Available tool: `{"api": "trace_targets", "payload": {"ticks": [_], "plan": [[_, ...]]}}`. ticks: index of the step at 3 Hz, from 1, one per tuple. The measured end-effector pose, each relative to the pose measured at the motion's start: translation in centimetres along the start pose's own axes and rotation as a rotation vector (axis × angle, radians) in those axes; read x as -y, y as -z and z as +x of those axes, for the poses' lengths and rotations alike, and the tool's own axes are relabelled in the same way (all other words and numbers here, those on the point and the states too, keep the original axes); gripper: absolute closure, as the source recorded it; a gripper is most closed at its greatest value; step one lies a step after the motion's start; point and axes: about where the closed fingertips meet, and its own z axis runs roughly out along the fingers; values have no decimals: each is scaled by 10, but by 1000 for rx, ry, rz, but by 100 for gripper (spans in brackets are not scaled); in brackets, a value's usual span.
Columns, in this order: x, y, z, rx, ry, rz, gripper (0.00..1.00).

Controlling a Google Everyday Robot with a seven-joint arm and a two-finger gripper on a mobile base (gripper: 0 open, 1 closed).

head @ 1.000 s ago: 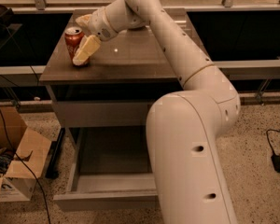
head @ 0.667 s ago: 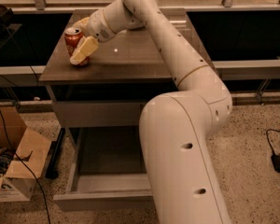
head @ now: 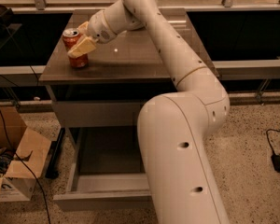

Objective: Place coke can into middle drawer

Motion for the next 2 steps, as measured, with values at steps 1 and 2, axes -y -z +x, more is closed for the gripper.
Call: {"api": "trace_targets", "payload": {"ticks": [1,2], "plan": [[-15,18,-8,-6,-13,-19,95],[-50,66,-17,-36,-1,-30,100]]}}
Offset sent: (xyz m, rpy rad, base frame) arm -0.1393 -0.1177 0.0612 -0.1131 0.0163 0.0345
